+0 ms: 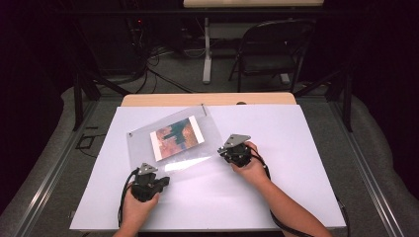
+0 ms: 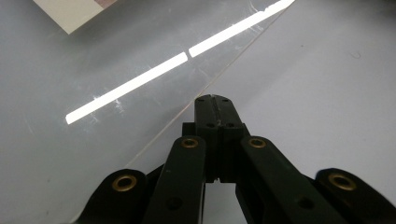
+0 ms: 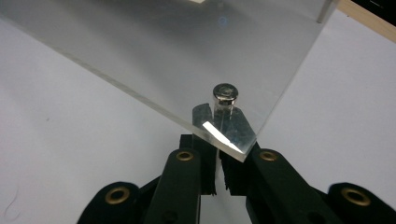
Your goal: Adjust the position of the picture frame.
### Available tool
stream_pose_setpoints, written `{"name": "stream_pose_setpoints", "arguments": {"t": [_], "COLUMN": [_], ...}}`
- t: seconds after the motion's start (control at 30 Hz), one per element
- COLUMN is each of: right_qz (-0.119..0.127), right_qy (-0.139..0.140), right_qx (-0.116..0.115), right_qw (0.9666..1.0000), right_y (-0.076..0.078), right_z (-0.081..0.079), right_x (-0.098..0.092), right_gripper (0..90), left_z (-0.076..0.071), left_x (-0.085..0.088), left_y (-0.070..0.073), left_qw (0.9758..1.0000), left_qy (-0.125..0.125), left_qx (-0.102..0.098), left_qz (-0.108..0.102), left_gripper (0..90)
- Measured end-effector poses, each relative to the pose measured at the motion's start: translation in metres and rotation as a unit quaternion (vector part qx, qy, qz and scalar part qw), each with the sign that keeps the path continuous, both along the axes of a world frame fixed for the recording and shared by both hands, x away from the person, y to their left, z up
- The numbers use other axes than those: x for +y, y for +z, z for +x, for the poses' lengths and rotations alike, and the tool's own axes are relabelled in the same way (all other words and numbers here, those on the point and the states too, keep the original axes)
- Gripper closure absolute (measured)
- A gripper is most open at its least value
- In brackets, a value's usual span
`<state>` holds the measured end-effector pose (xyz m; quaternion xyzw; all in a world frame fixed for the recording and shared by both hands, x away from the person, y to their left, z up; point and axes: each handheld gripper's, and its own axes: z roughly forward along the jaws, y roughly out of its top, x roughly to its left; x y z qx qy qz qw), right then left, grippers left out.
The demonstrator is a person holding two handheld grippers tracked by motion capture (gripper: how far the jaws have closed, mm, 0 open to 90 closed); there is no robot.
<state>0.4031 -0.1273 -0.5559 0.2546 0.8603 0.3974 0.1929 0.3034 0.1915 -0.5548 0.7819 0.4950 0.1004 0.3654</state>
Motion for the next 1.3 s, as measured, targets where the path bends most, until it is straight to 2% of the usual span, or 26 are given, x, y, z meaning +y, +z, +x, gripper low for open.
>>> {"name": "stream_pose_setpoints", "arguments": {"t": [0.2,0.27,0.3,0.4,0.53,0.6,0.7,0.8,0.97,1.3], "right_qz": [-0.001,-0.002,-0.002,0.0,0.011,0.013,0.011,0.011,0.016,0.022], "right_qy": [0.005,0.007,0.009,0.013,0.022,0.025,0.029,0.027,0.018,0.008], "right_qx": [0.005,0.007,0.008,0.012,0.019,0.022,0.027,0.028,0.038,0.05], "right_qw": [1.0,0.9999,0.9999,0.9998,0.9995,0.9994,0.9992,0.9992,0.999,0.9985], "right_y": [0.001,0.002,0.002,0.003,0.007,0.007,0.006,0.005,0.006,0.004], "right_z": [-0.015,-0.02,-0.023,-0.028,-0.041,-0.048,-0.057,-0.063,-0.08,-0.104], "right_x": [-0.013,-0.017,-0.018,-0.019,-0.02,-0.019,-0.017,-0.015,-0.01,0.011], "right_gripper": [85.7,85.8,85.8,85.7,85.8,85.8,85.8,85.8,85.7,85.6], "left_z": [0.009,0.019,0.022,0.027,0.042,0.047,0.058,0.064,0.079,0.102], "left_x": [-0.004,-0.005,-0.005,-0.007,-0.009,-0.01,-0.01,-0.012,-0.021,-0.031], "left_y": [0.0,-0.001,-0.002,-0.003,-0.002,-0.001,-0.002,-0.002,0.0,0.0], "left_qw": [1.0,0.9996,0.9996,0.9995,0.9992,0.9991,0.9984,0.9981,0.999,0.9985], "left_qy": [0.003,0.009,0.01,0.014,0.02,0.021,0.021,0.023,0.02,0.033], "left_qx": [0.002,0.011,0.013,0.016,0.022,0.025,0.044,0.049,0.039,0.043], "left_qz": [-0.005,-0.023,-0.025,-0.023,-0.026,-0.025,-0.028,-0.029,-0.004,-0.007], "left_gripper": [90.0,90.0,90.0,90.0,90.0,90.0,90.0,90.0,90.0,90.0]}}
